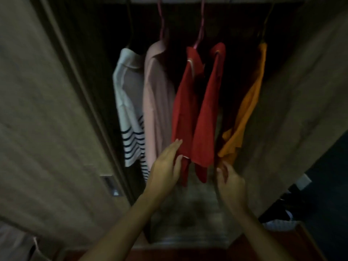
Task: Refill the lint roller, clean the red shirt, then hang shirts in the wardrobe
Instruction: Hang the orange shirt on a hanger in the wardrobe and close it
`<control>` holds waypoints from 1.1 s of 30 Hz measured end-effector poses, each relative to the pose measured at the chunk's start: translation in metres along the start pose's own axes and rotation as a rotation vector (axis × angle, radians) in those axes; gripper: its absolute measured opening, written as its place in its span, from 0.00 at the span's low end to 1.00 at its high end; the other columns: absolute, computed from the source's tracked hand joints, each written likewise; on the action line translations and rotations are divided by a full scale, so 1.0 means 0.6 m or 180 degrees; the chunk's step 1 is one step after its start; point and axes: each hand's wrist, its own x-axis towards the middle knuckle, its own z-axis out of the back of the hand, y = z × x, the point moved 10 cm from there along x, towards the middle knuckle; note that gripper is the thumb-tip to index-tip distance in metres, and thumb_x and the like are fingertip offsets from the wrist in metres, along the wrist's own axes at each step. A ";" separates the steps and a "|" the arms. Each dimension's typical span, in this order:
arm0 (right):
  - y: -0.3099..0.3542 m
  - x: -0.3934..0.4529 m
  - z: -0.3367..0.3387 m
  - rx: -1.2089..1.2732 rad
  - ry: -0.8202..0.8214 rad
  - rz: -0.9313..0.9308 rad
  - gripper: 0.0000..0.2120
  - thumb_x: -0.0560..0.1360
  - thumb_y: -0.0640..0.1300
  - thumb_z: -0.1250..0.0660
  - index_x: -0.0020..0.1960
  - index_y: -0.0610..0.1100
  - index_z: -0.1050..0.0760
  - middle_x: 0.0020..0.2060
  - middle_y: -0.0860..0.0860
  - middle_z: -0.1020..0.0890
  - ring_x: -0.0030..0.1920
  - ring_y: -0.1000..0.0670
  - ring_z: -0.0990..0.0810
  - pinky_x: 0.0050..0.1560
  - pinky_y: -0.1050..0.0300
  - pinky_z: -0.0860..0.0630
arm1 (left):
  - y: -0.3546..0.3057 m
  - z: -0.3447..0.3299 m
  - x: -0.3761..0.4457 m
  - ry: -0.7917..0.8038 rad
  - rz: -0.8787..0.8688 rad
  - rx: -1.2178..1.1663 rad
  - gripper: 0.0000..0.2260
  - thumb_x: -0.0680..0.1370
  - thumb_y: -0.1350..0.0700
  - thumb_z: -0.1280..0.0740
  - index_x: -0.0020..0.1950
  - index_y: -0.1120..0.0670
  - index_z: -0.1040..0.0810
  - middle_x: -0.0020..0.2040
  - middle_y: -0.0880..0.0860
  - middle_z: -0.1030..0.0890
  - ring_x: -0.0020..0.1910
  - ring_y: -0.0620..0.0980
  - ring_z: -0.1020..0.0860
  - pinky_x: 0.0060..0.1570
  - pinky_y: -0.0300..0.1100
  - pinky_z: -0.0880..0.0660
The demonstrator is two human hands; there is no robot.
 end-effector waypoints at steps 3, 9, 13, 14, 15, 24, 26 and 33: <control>0.107 -0.070 -0.026 0.0517 -0.0646 0.0476 0.17 0.78 0.46 0.37 0.64 0.39 0.23 0.53 0.43 0.16 0.50 0.51 0.18 0.50 0.70 0.31 | 0.013 0.121 -0.014 -0.0161 -0.0681 0.0253 0.20 0.75 0.68 0.36 0.68 0.61 0.26 0.68 0.57 0.26 0.68 0.50 0.29 0.69 0.44 0.33; 0.329 -0.171 -0.165 0.0760 -0.0595 0.1395 0.21 0.78 0.46 0.40 0.68 0.37 0.27 0.67 0.47 0.24 0.67 0.51 0.27 0.69 0.64 0.35 | 0.069 0.347 -0.025 -0.0431 -0.1362 0.1101 0.22 0.75 0.66 0.39 0.70 0.61 0.29 0.73 0.64 0.35 0.74 0.60 0.37 0.72 0.58 0.41; 0.449 -0.209 -0.225 0.0704 -0.0477 0.1740 0.23 0.78 0.43 0.38 0.71 0.38 0.31 0.71 0.45 0.29 0.72 0.49 0.32 0.73 0.58 0.38 | 0.145 0.442 0.025 -0.0472 -0.1257 0.2297 0.30 0.78 0.51 0.34 0.77 0.56 0.41 0.76 0.65 0.45 0.77 0.61 0.51 0.73 0.61 0.50; 0.468 -0.216 -0.234 0.0702 -0.0446 0.1765 0.24 0.78 0.43 0.38 0.72 0.38 0.32 0.72 0.45 0.30 0.73 0.49 0.33 0.74 0.58 0.39 | 0.163 0.456 0.044 -0.0380 -0.1174 0.2617 0.36 0.77 0.44 0.34 0.78 0.56 0.45 0.77 0.65 0.48 0.76 0.62 0.54 0.73 0.62 0.53; 0.483 -0.221 -0.243 0.0695 -0.0408 0.1788 0.24 0.78 0.43 0.37 0.73 0.38 0.33 0.73 0.45 0.31 0.74 0.50 0.35 0.74 0.59 0.40 | 0.178 0.465 0.060 -0.0237 -0.1120 0.2862 0.42 0.74 0.37 0.34 0.79 0.55 0.50 0.77 0.65 0.51 0.76 0.64 0.55 0.73 0.62 0.56; 0.480 -0.240 -0.262 0.0491 -0.0511 0.1582 0.26 0.79 0.45 0.41 0.74 0.36 0.36 0.75 0.43 0.36 0.76 0.48 0.39 0.75 0.54 0.39 | 0.166 0.459 0.087 -0.0093 -0.1333 0.3186 0.51 0.68 0.29 0.38 0.79 0.55 0.56 0.77 0.66 0.54 0.75 0.69 0.54 0.70 0.67 0.61; 0.473 -0.242 -0.260 0.0490 -0.0488 0.1545 0.26 0.79 0.45 0.41 0.74 0.36 0.36 0.75 0.44 0.36 0.76 0.49 0.38 0.74 0.54 0.38 | 0.157 0.451 0.089 -0.0129 -0.1379 0.3144 0.50 0.69 0.29 0.38 0.79 0.55 0.57 0.77 0.66 0.54 0.75 0.69 0.54 0.70 0.66 0.62; 0.432 -0.219 -0.238 0.0429 -0.0548 0.1187 0.28 0.77 0.40 0.35 0.75 0.37 0.38 0.76 0.47 0.38 0.76 0.54 0.41 0.74 0.60 0.39 | 0.102 0.393 0.102 -0.0192 -0.1539 0.2970 0.51 0.68 0.30 0.35 0.79 0.53 0.55 0.77 0.65 0.54 0.76 0.68 0.53 0.70 0.65 0.63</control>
